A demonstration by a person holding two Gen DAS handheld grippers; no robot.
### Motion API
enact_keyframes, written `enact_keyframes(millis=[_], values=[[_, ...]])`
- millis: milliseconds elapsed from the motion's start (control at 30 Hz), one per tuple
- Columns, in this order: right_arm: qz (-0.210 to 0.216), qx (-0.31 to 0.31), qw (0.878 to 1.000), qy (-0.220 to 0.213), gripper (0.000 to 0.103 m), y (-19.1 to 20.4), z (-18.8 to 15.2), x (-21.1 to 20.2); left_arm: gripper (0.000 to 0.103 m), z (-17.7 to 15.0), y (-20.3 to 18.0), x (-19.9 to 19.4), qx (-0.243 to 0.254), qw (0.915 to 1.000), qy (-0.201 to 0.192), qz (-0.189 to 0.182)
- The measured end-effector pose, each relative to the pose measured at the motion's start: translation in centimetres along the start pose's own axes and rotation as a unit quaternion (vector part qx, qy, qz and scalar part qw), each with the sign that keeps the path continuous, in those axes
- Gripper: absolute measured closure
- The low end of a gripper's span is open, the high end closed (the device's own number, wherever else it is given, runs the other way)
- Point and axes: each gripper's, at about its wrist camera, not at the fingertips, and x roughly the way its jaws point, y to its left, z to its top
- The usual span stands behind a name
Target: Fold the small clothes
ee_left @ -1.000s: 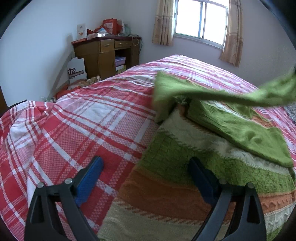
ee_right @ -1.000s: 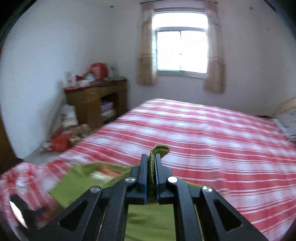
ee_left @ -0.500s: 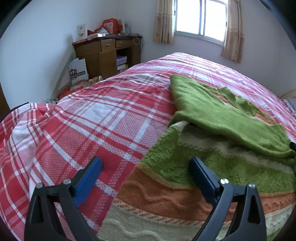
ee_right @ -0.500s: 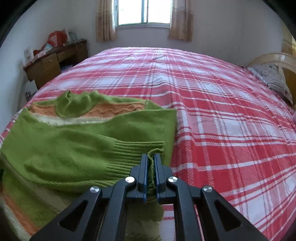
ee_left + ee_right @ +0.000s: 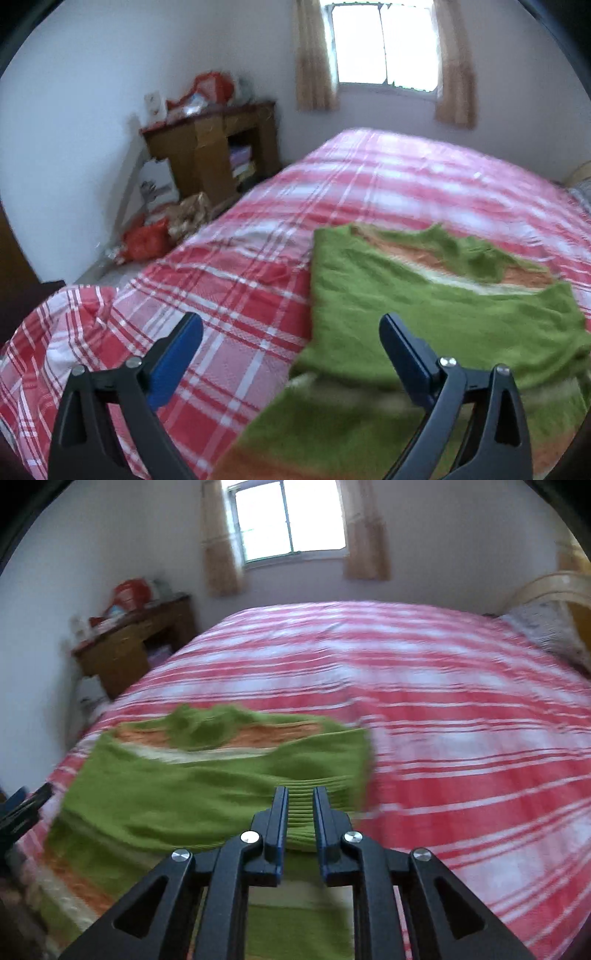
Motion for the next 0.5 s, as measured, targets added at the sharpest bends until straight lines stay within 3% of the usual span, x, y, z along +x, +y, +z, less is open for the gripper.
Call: enact_keyframes(millis=[100,167,233,500], values=[[0.016,-0.011,0.999,0.041,0.089,1.6,-1.6,2.5,0.004,-1.3,0.4,3.5,0.005,0.9972,0.068,0.032],[0.013,-0.019,0.997,0.078,0.089,1.8,-3.5,4.5,0.002,-2.5,1.3,3.7,0.0,0.998,0.058,0.024],[0.017,-0.02,0.999,0.045,0.088,1.9,-4.2,3.9,0.002,-2.9,1.7,3.4,-0.006,0.9984,0.052,0.021],[0.013,-0.019,0.999,0.041,0.088,2.0,-4.4,4.0,0.0,-2.5,0.9,3.2,0.005,0.998,0.053,0.035]])
